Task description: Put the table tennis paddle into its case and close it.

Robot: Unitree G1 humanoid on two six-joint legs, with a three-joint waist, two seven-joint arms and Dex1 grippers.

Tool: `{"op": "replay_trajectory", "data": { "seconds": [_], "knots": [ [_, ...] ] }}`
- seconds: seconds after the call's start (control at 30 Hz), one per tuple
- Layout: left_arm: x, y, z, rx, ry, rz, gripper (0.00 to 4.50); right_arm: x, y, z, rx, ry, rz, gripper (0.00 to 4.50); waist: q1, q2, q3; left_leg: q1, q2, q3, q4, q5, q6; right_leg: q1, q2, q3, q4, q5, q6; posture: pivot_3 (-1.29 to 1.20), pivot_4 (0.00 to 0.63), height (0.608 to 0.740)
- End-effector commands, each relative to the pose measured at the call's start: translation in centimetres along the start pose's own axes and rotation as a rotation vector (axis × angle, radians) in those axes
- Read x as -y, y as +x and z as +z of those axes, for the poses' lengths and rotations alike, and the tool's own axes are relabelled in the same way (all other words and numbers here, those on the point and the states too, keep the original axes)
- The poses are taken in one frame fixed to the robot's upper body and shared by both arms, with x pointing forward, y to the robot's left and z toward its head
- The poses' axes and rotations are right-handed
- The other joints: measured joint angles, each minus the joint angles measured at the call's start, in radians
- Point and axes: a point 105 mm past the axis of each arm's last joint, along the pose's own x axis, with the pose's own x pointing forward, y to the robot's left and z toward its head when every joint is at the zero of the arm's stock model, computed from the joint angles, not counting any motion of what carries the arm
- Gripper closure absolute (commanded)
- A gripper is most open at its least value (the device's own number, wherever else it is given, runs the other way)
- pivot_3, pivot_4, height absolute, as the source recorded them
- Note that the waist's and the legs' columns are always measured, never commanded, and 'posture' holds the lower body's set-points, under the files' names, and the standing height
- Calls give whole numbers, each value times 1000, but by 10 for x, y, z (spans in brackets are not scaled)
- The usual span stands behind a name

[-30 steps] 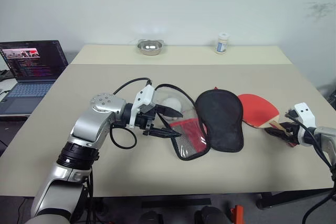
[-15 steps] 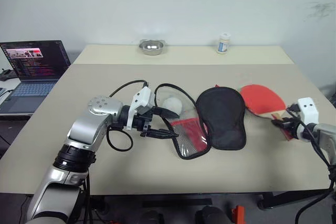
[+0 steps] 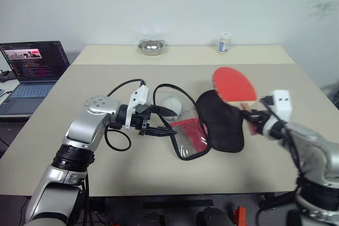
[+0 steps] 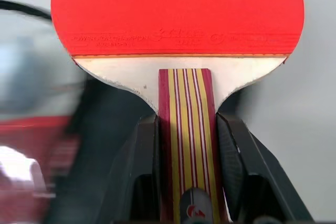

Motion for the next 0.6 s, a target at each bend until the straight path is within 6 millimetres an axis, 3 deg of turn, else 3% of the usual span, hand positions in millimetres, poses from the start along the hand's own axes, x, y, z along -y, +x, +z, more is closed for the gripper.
{"op": "replay_trajectory", "data": {
  "seconds": [0.03, 0.6],
  "knots": [
    [-3, -1, 11, 15, 49, 6, 1315, -10, -5, 18, 100, 16, -80, 3408, 2, 0, 0, -1, -1, 0, 0, 0, 0, 0, 0, 0, -1, 0, 0, 0, 150, 740],
    [-2, 2, 9, 19, 52, 19, 1315, -25, 22, -25, -27, 67, -150, 3408, -3, -1, 0, -2, 0, 0, 0, -1, 2, -1, 0, 0, -1, -1, -1, 0, 150, 740]
  ]
}}
